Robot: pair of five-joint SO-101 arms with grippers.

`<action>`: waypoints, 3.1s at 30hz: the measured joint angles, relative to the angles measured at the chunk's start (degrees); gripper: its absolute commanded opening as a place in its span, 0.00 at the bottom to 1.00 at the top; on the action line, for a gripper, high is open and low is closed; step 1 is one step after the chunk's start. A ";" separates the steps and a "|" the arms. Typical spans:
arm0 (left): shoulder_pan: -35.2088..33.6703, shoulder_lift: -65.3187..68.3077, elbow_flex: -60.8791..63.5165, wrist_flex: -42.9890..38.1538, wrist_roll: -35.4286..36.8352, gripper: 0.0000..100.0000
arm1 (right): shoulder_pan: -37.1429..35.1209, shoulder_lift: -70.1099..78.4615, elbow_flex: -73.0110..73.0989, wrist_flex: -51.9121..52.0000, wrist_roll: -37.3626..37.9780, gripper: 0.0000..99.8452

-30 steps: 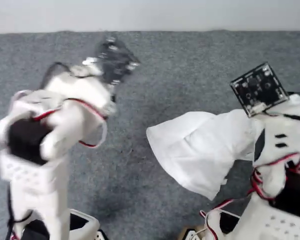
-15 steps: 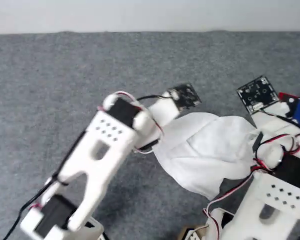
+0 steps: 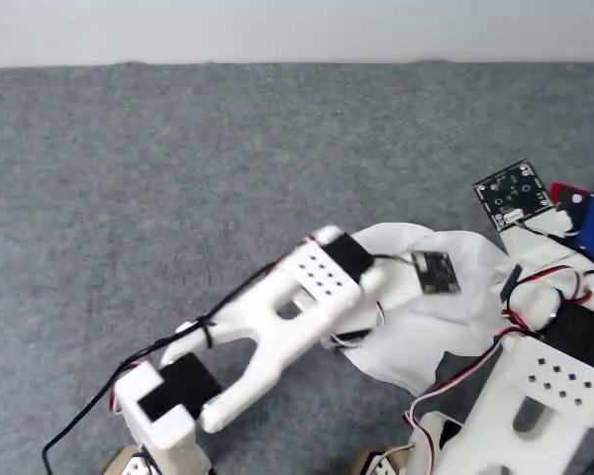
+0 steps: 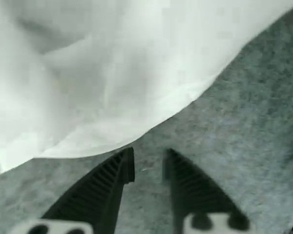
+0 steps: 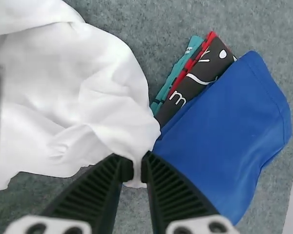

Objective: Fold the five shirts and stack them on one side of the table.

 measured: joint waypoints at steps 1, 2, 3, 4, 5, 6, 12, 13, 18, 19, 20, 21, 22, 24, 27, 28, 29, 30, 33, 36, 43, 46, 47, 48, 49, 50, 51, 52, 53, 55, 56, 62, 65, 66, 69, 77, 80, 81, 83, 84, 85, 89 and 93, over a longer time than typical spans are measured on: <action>0.53 0.79 0.00 -0.18 0.00 0.17 | 0.00 0.00 0.00 0.00 0.00 0.01; 0.97 1.67 -0.09 -0.62 0.18 0.17 | 0.00 0.00 0.00 0.00 0.00 0.01; 1.49 2.37 -0.09 -1.05 0.44 0.17 | 0.00 0.00 0.00 0.00 0.00 0.01; 2.20 3.25 -0.35 -1.41 0.44 0.17 | 0.00 0.00 0.00 0.00 0.00 0.01; 2.73 4.13 -0.88 -1.85 0.53 0.17 | 0.00 0.00 0.00 0.00 0.00 0.01; 3.08 5.01 -1.49 -2.37 0.79 0.17 | 0.00 0.00 0.00 0.00 0.00 0.01; 3.25 13.01 -7.82 -4.13 3.43 0.17 | 0.00 0.00 0.00 0.00 0.00 0.01; 3.25 14.86 -9.14 -4.13 3.52 0.17 | 0.00 0.00 0.00 0.00 0.00 0.01; 3.25 22.15 -14.68 -3.96 3.69 0.08 | 0.00 0.00 0.00 0.00 0.00 0.01; 3.25 22.77 -15.65 -3.87 3.69 0.03 | 0.00 0.00 0.00 0.00 0.00 0.01; 3.52 23.30 -16.44 -3.60 3.69 0.01 | 0.00 0.00 0.00 -0.35 0.00 0.01; 3.69 23.56 -17.14 -3.08 3.69 0.02 | 0.00 0.00 0.00 -0.88 0.00 0.01; 3.69 23.74 -17.67 -2.64 3.69 0.01 | 0.00 0.00 0.00 -1.41 0.00 0.01; 3.60 23.82 -18.37 -1.85 3.69 0.01 | 0.00 0.00 0.00 -1.93 0.00 0.01; 2.46 24.00 -19.34 0.00 3.60 0.01 | 0.00 0.00 0.00 -2.02 0.00 0.01; 1.49 24.00 -19.34 0.88 3.60 0.01 | 0.00 0.00 0.00 -2.02 0.00 0.01; 0.35 23.91 -19.52 1.49 3.60 0.01 | 0.00 0.00 0.00 -2.02 0.00 0.01; -0.88 23.47 -19.52 2.11 3.52 0.01 | 0.00 0.00 0.00 -2.02 0.00 0.01; -5.01 20.75 -19.60 3.25 0.97 0.01 | -0.70 0.00 0.00 -2.02 0.00 0.01; -8.79 17.67 -19.60 3.78 -2.90 0.01 | -3.60 0.00 0.00 -2.02 0.00 0.01; -15.65 16.18 -19.60 4.04 -11.43 0.02 | -10.37 0.00 5.01 -3.87 0.00 0.01; -15.91 16.18 -19.60 5.80 -12.84 0.04 | -10.29 0.00 7.65 -5.80 0.00 0.01; -15.82 16.18 -19.60 6.59 -12.92 0.06 | -10.29 0.00 8.26 -5.98 0.00 0.01; -15.56 16.18 -19.60 7.56 -12.92 0.07 | -10.29 0.00 8.62 -6.15 0.00 0.01; -15.12 16.18 -19.60 8.44 -12.92 0.08 | -10.29 0.00 8.79 -6.24 0.00 0.01; -14.59 16.18 -19.60 9.32 -12.92 0.09 | -10.29 0.00 8.79 -6.24 0.00 0.01; -14.15 15.82 -19.60 10.11 -12.92 0.10 | -10.29 0.00 8.79 -6.24 0.00 0.01; -13.80 15.30 -19.60 10.90 -12.92 0.10 | -10.29 0.00 8.79 -6.24 0.00 0.01; -13.63 14.51 -19.69 11.43 -13.01 0.10 | -10.29 0.00 8.79 -6.24 0.00 0.01; -13.63 12.31 -20.66 11.96 -13.01 0.10 | -10.20 0.00 8.79 -6.24 0.00 0.01; -13.71 10.90 -21.10 12.04 -13.01 0.10 | -9.58 0.00 8.79 -6.24 0.00 0.01; -11.69 3.34 -21.19 12.75 -13.01 0.10 | -6.15 0.00 8.79 -6.24 0.00 0.01; -9.23 1.14 -18.29 12.75 -12.92 0.10 | -5.45 0.00 8.79 -6.24 0.00 0.01; -8.18 0.70 -16.70 12.75 -12.92 0.10 | -5.45 0.00 8.79 -6.24 0.00 0.01; -4.40 0.26 -11.16 12.75 -11.96 0.10 | -5.45 0.00 8.79 -6.24 0.00 0.01; -0.35 0.26 -0.18 9.67 -9.76 0.10 | -5.45 0.00 8.79 -6.24 0.00 0.01; -0.53 0.26 3.16 5.80 -9.76 0.10 | -5.45 0.00 8.79 -6.24 0.00 0.01; -0.88 0.26 4.40 4.31 -9.76 0.10 | -5.45 0.00 8.79 -6.24 0.00 0.01; -1.23 0.26 6.42 1.58 -9.76 0.10 | -5.45 0.00 8.79 -6.24 0.00 0.01; -1.32 0.26 7.30 0.18 -9.76 0.10 | -5.45 0.00 8.79 -6.24 0.00 0.01; -1.32 0.26 7.91 -0.79 -9.76 0.10 | -5.45 0.00 8.79 -6.24 0.00 0.01; -1.23 0.26 9.85 -4.48 -9.76 0.10 | -5.45 0.00 8.79 -6.24 0.00 0.01; -1.23 0.26 10.90 -7.21 -9.76 0.10 | -5.45 0.00 8.79 -6.24 0.00 0.01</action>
